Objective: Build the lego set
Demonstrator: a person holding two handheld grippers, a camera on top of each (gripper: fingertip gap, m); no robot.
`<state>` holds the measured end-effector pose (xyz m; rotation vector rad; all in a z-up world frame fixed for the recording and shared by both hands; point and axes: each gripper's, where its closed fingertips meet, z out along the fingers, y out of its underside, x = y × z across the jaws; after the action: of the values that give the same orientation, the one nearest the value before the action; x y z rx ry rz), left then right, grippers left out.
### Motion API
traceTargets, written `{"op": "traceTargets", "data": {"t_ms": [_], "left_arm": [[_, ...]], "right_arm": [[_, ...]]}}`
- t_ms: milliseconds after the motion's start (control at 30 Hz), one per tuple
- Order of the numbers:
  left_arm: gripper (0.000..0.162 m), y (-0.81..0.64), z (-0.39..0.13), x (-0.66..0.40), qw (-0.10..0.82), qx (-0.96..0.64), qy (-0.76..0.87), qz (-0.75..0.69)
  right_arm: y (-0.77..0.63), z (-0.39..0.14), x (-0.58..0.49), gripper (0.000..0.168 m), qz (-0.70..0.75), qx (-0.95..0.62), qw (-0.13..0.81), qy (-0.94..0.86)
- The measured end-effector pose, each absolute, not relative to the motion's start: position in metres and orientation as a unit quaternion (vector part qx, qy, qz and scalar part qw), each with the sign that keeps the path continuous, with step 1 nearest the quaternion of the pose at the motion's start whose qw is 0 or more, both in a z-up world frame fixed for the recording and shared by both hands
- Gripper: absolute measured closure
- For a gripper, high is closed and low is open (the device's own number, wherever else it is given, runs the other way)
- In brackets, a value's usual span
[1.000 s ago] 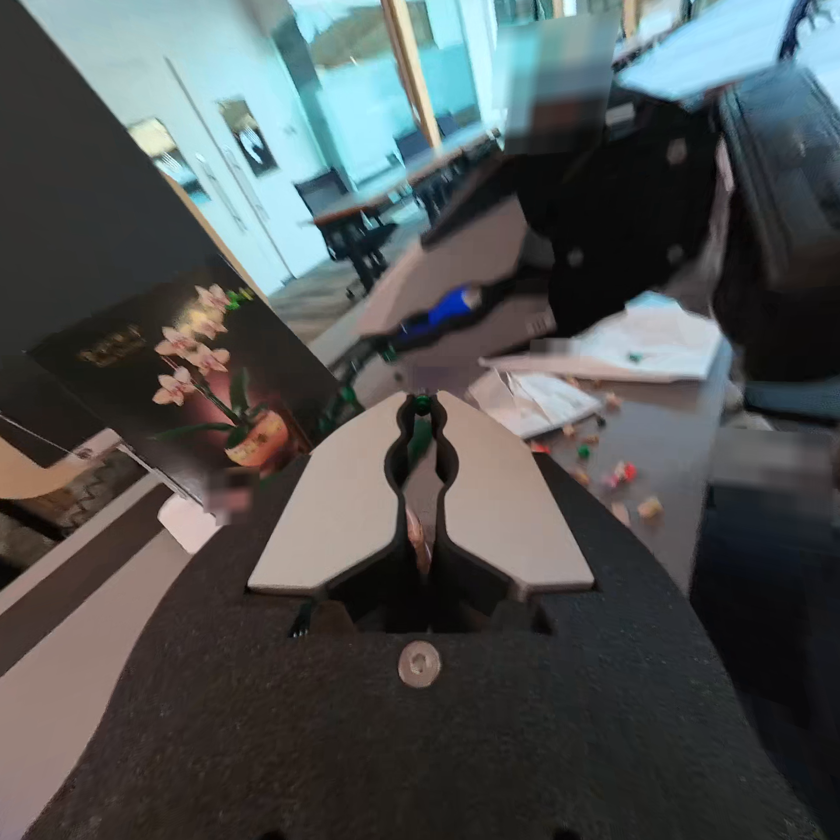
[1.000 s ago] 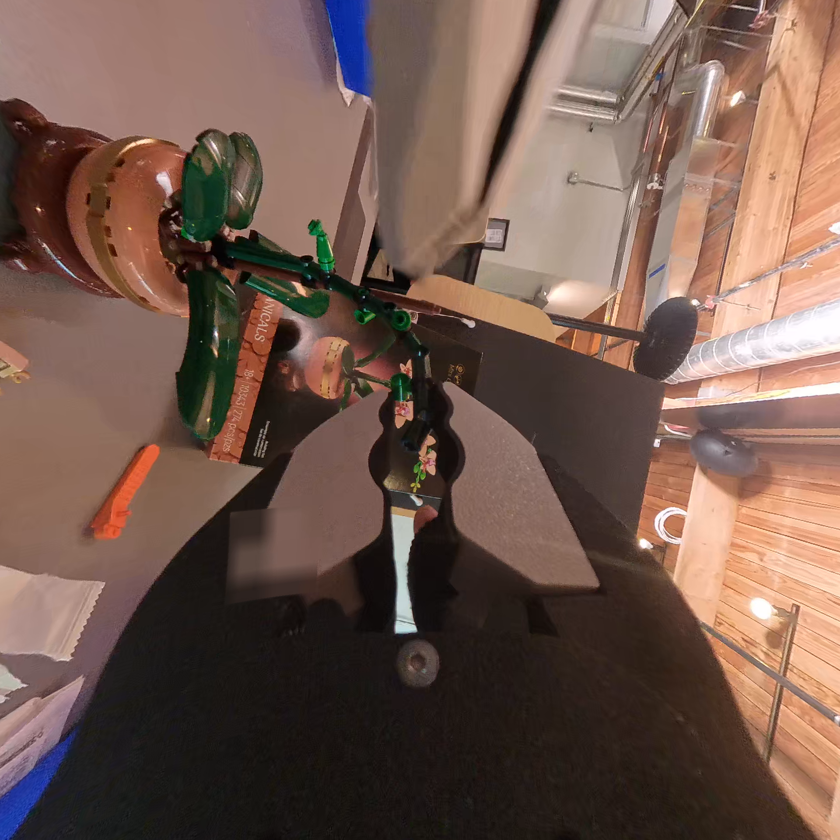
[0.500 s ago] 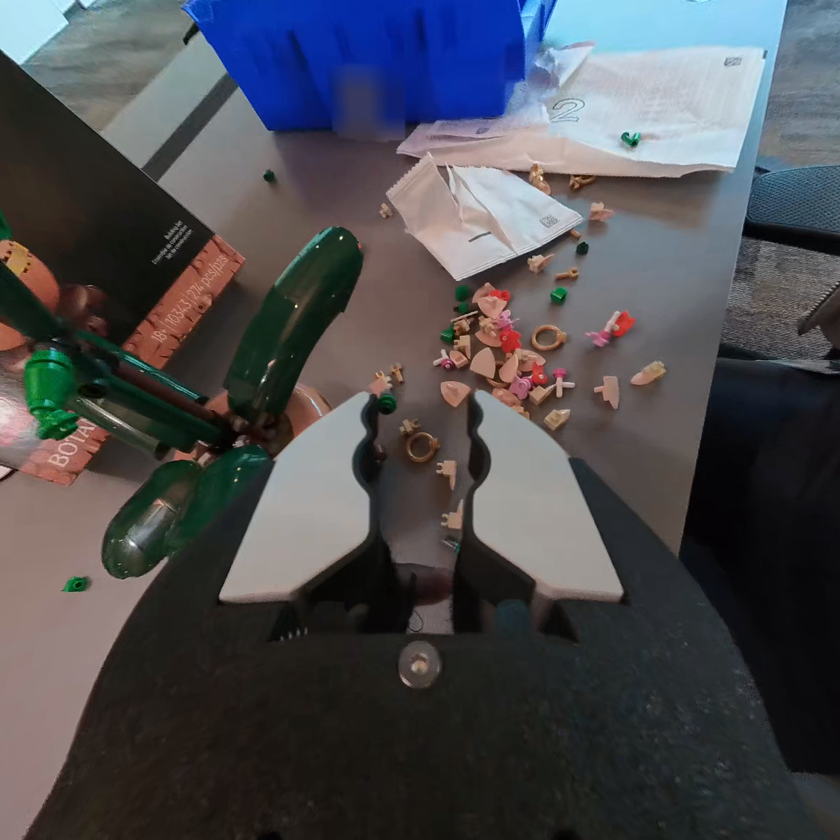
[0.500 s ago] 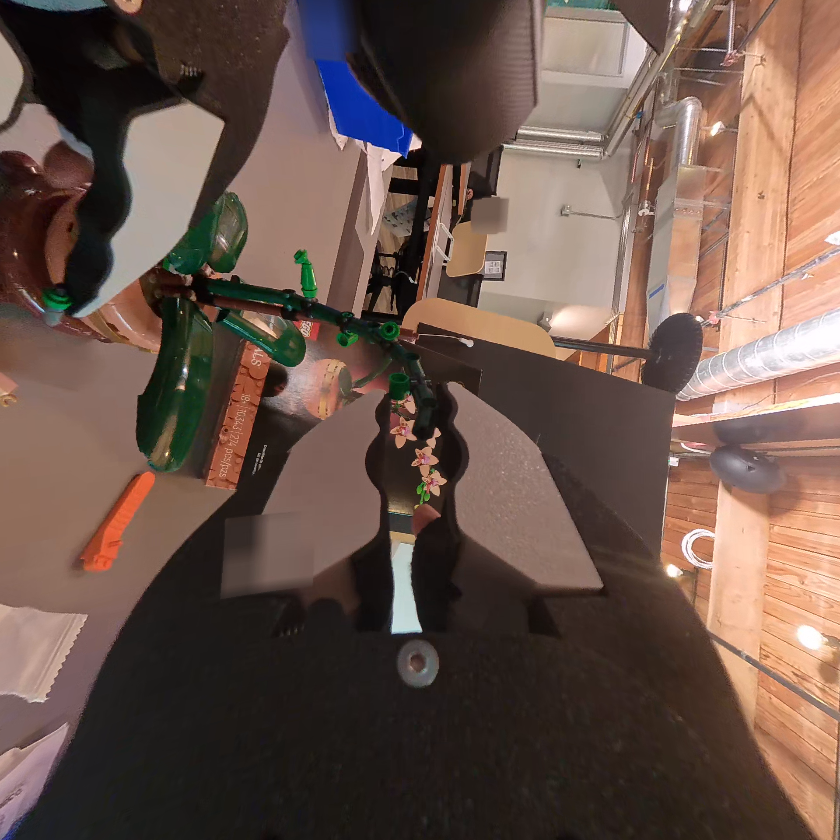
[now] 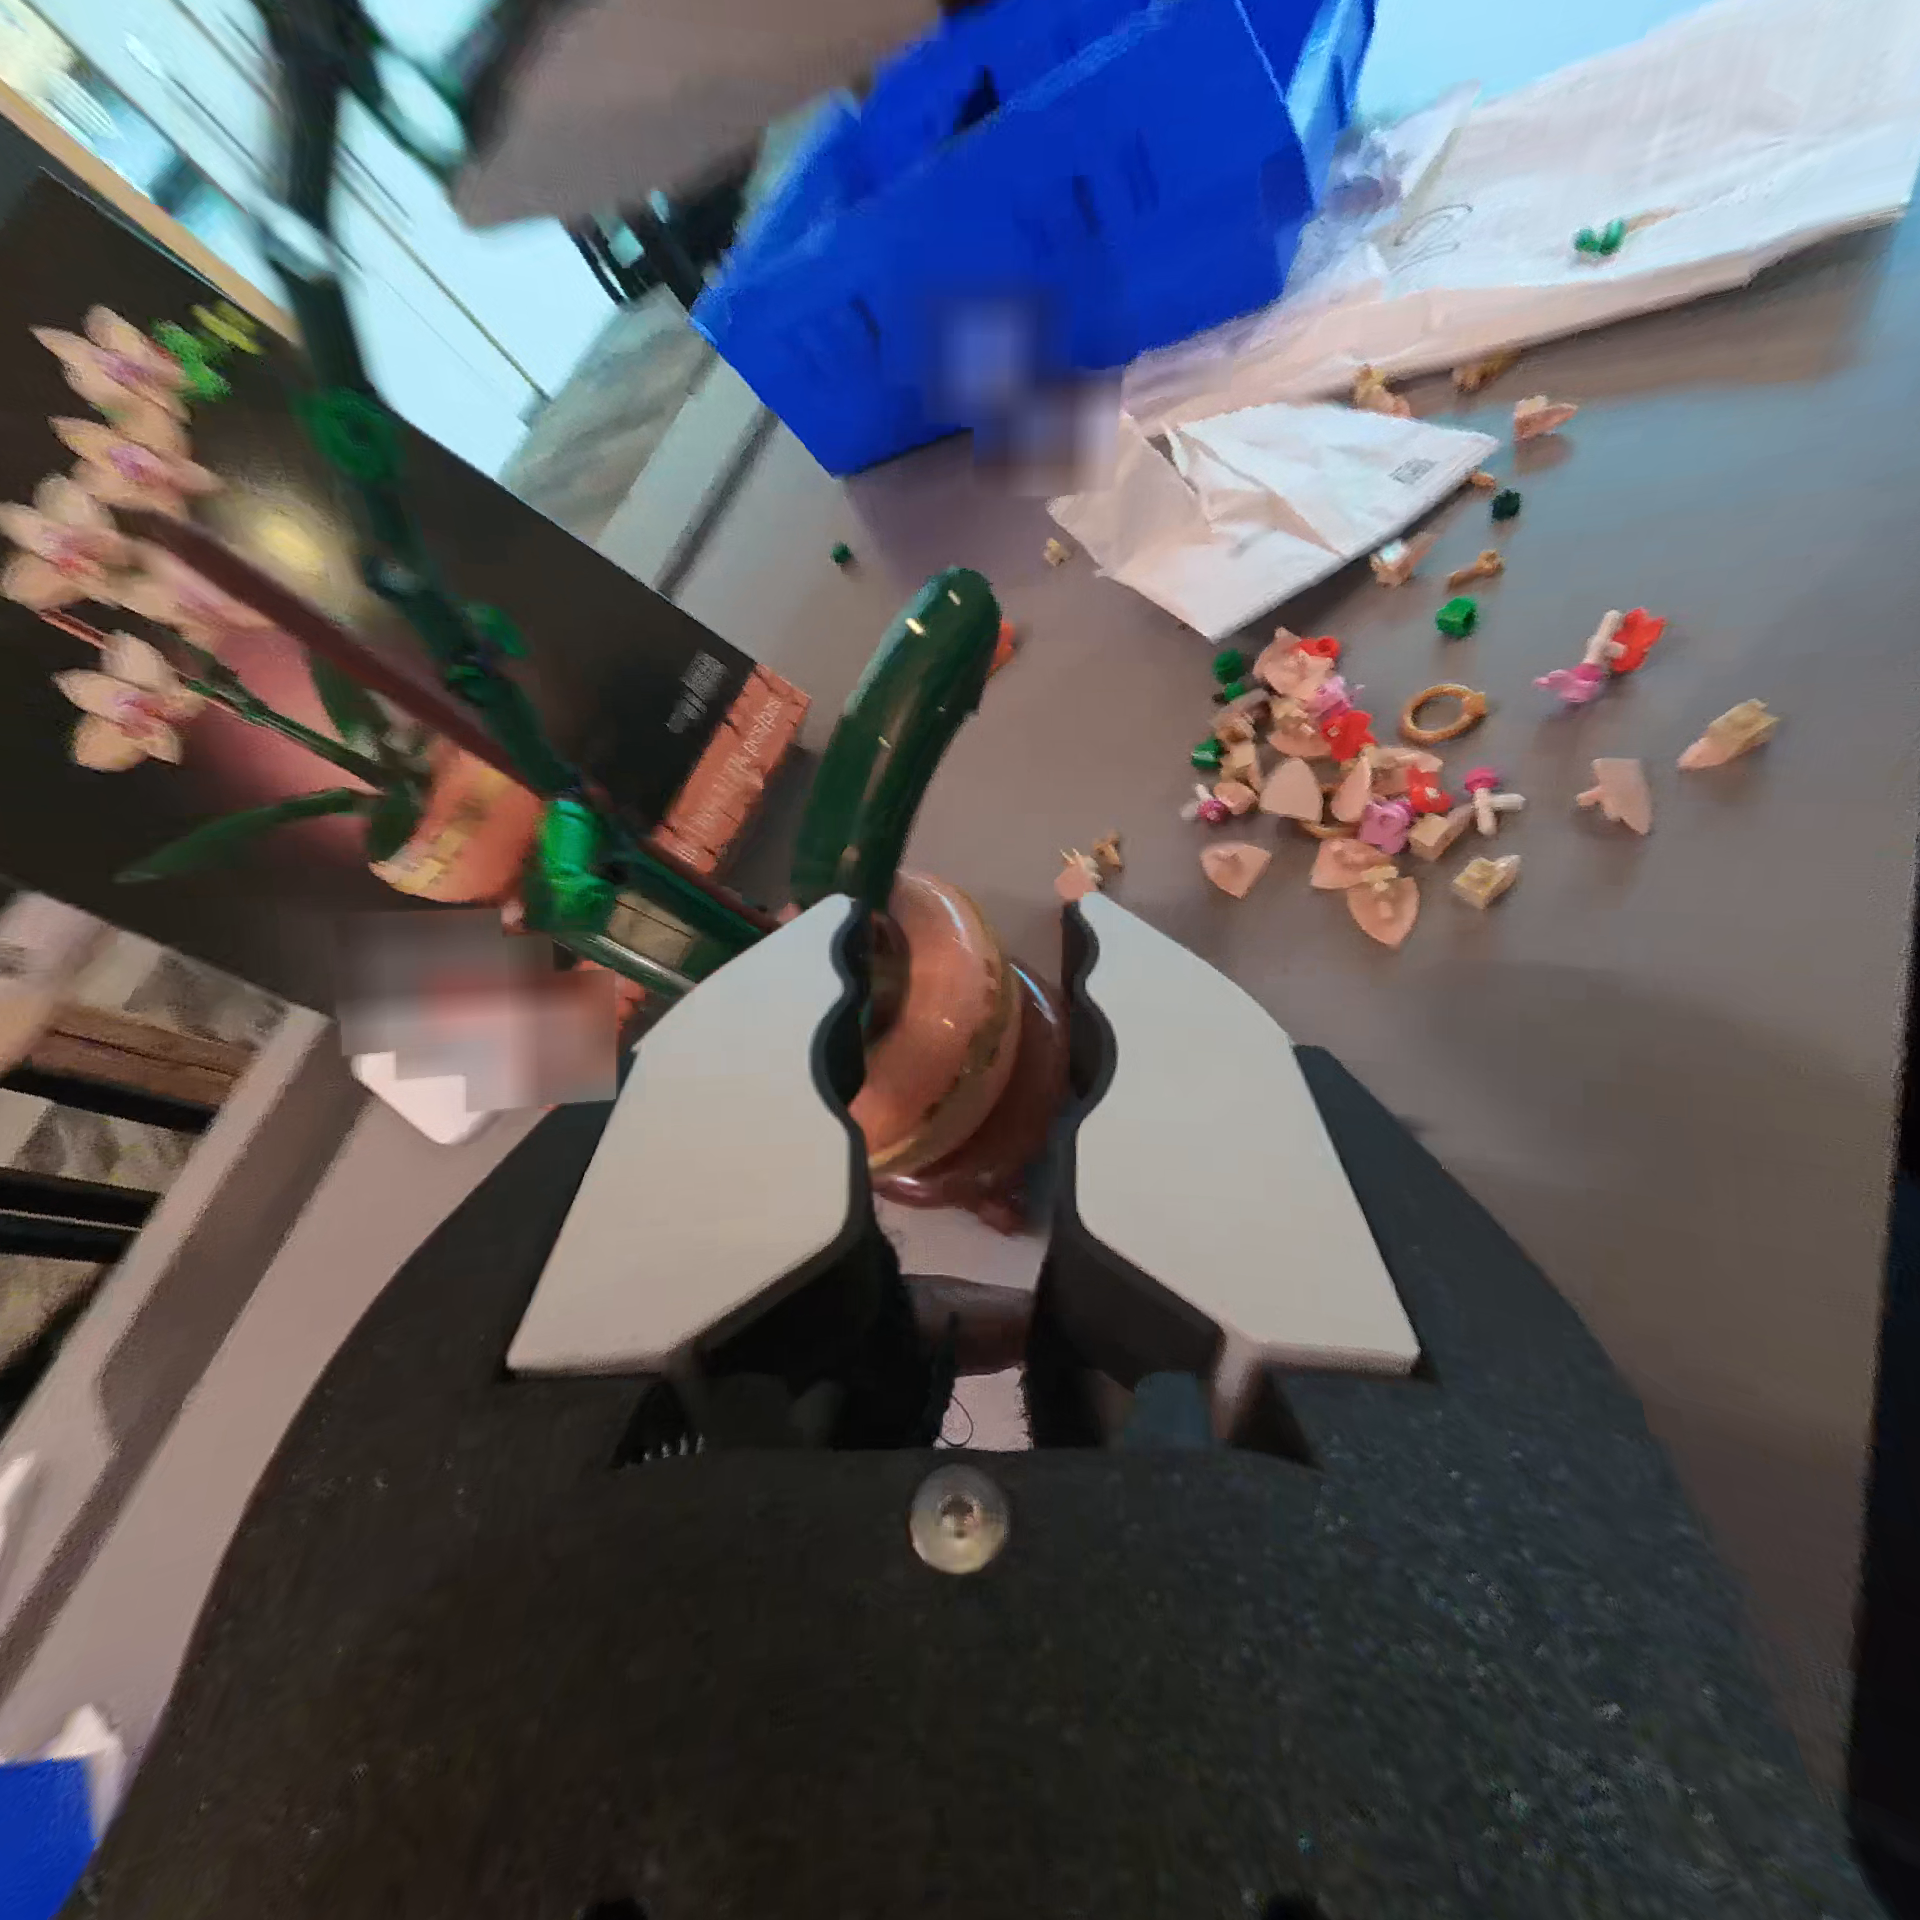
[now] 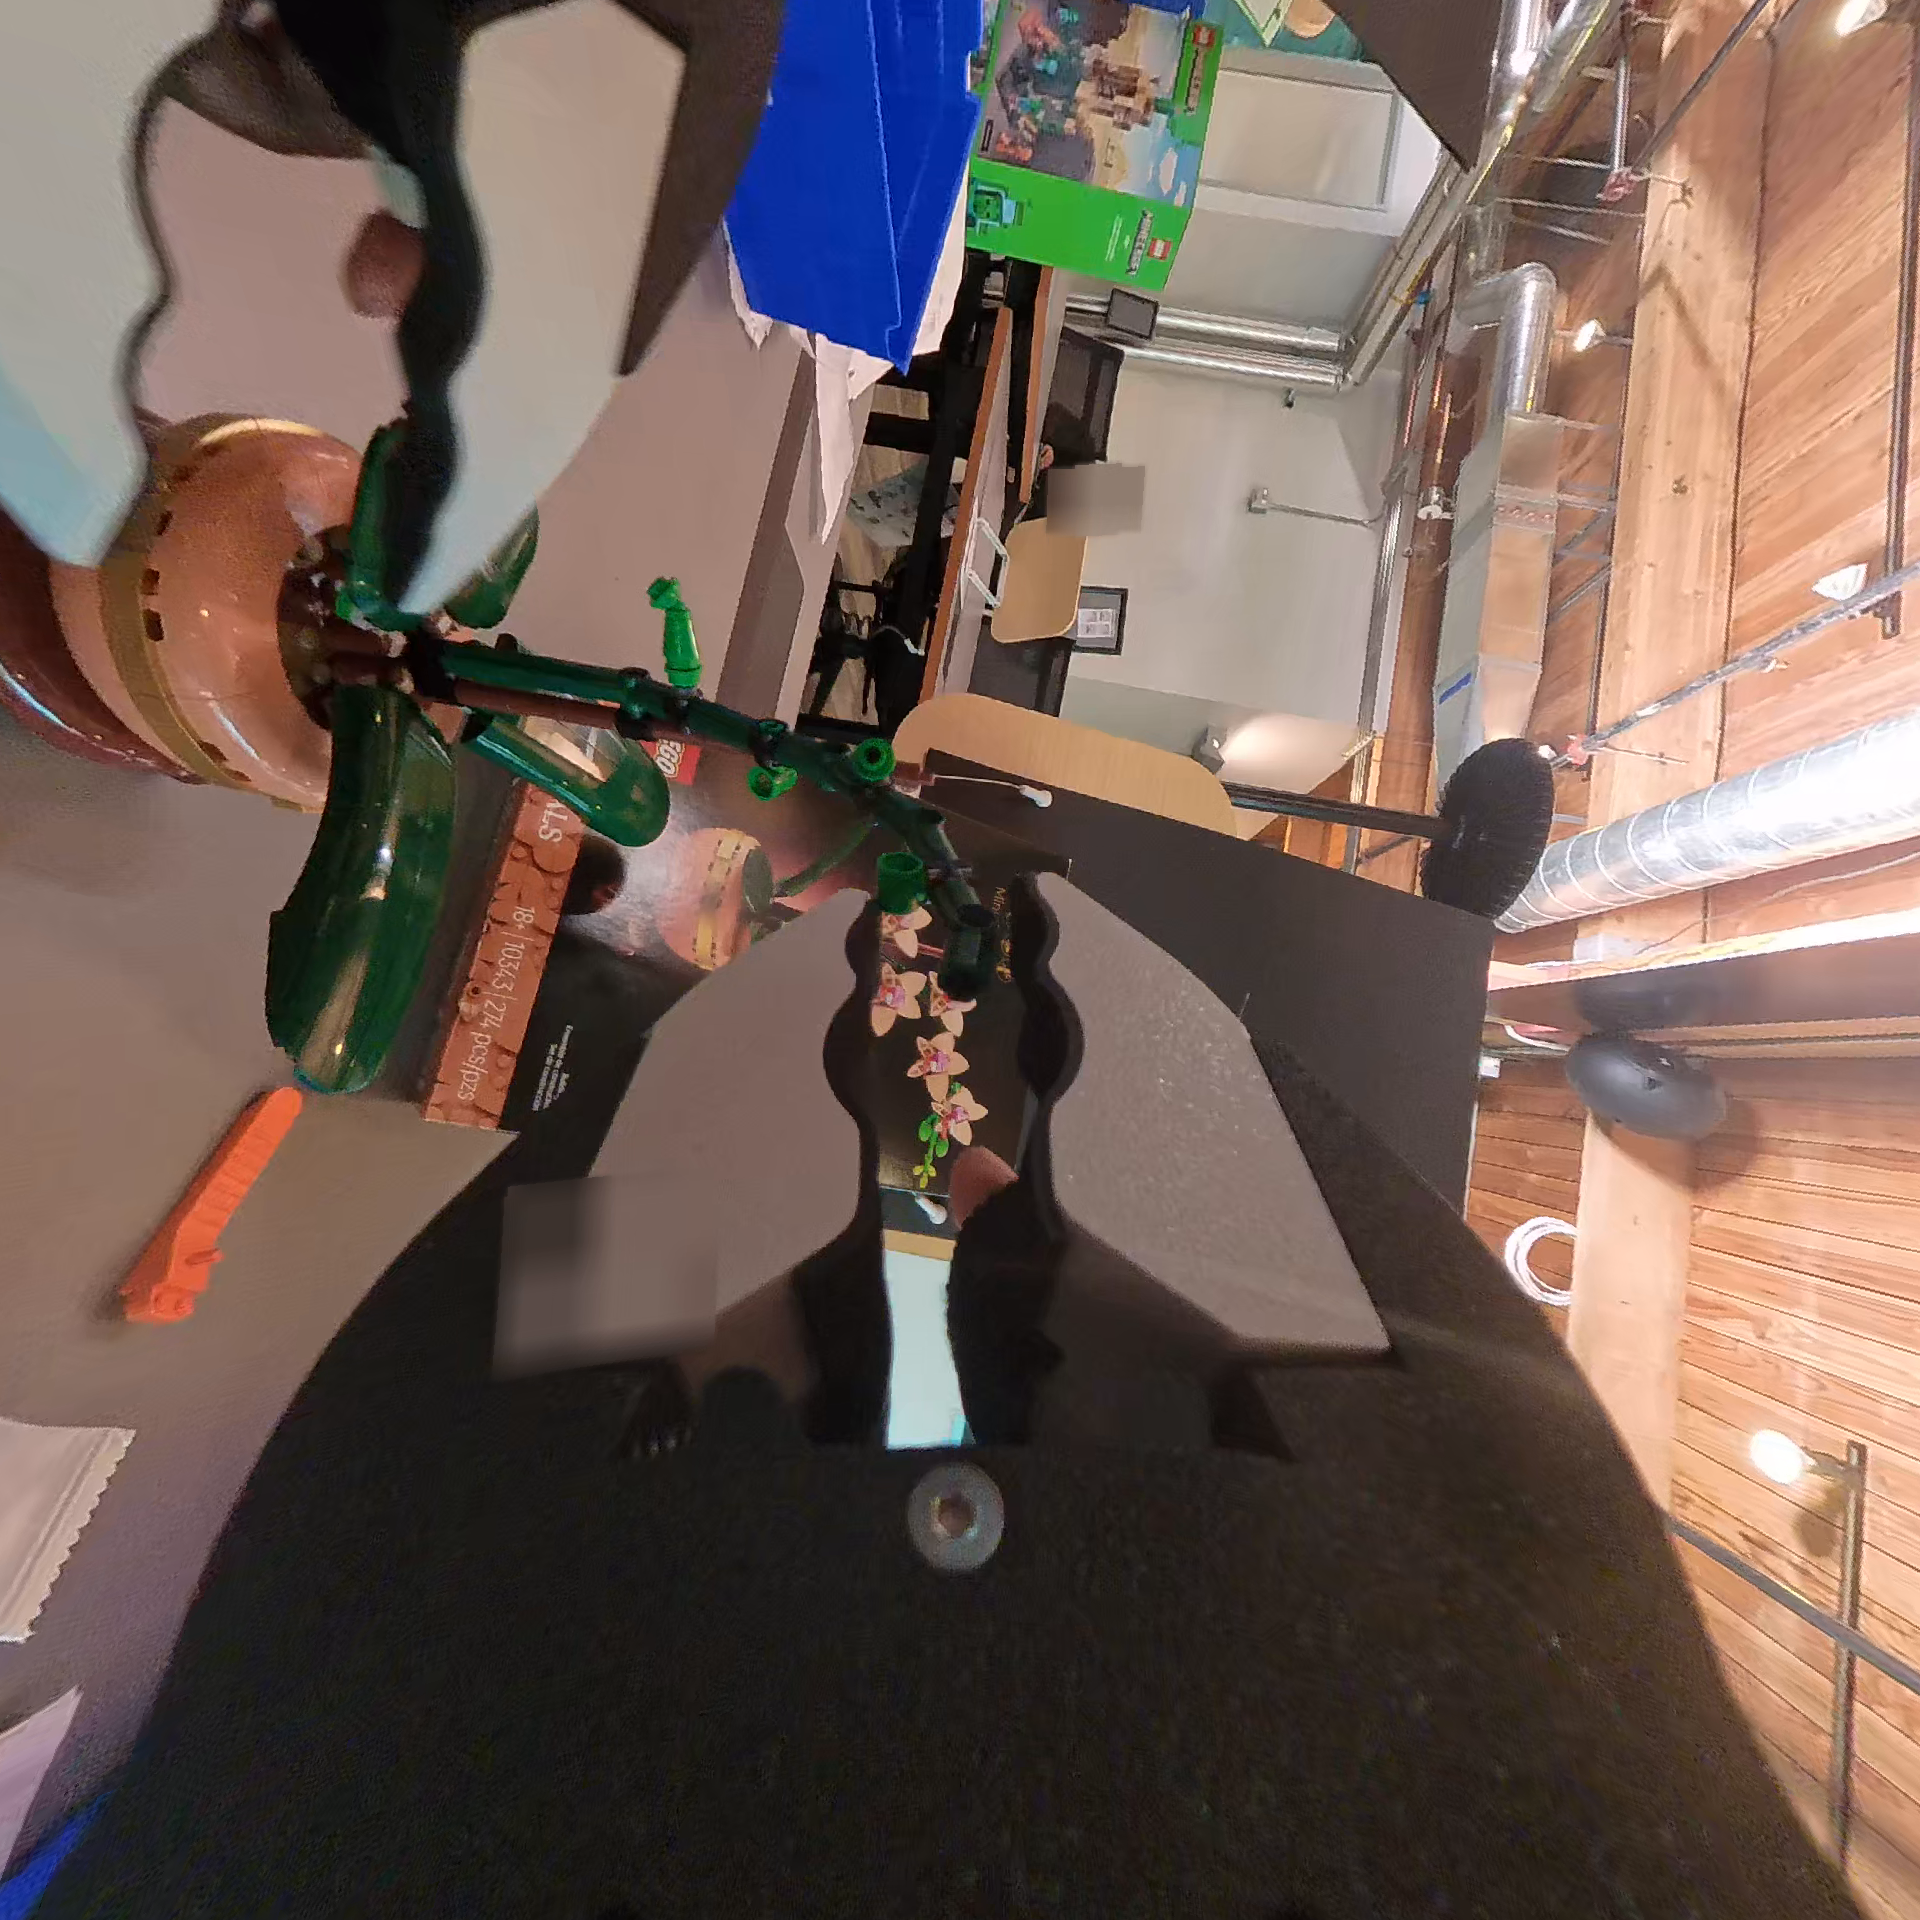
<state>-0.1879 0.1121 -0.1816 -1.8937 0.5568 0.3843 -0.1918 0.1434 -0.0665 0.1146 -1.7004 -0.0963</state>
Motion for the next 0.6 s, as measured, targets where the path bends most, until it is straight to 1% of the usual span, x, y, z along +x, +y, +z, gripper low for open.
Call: {"op": "traceTargets", "data": {"t_ms": [33, 100, 167, 200, 333, 467, 600], "left_arm": [[0.128, 0.112, -0.167, -0.189, 0.565, -0.773, 0.228, 0.177], [0.129, 0.109, -0.129, -0.189, 0.633, -0.723, 0.197, 0.198], [0.13, 0.107, -0.1, -0.191, 0.672, -0.687, 0.171, 0.218], [0.13, 0.108, -0.092, -0.194, 0.675, -0.679, 0.166, 0.237], [0.135, 0.12, -0.087, -0.213, 0.629, -0.683, 0.165, 0.333], [0.142, 0.132, -0.082, -0.203, 0.631, -0.677, 0.192, 0.327], [0.153, 0.136, -0.078, -0.204, 0.622, -0.673, 0.2, 0.346]], "right_arm": [[0.144, -0.066, -0.191, 0.144, -0.036, 0.05, 0.657, -0.752], [0.146, -0.067, -0.189, 0.141, -0.02, 0.049, 0.647, -0.76], [0.145, -0.068, -0.186, 0.138, 0.002, 0.054, 0.638, -0.768], [0.145, -0.069, -0.186, 0.137, 0.01, 0.056, 0.632, -0.773], [0.14, -0.072, -0.191, 0.134, 0.036, 0.077, 0.598, -0.797], [0.144, -0.081, -0.203, 0.135, 0.054, 0.08, 0.552, -0.828], [0.144, -0.082, -0.211, 0.141, 0.076, 0.087, 0.54, -0.834]]}}
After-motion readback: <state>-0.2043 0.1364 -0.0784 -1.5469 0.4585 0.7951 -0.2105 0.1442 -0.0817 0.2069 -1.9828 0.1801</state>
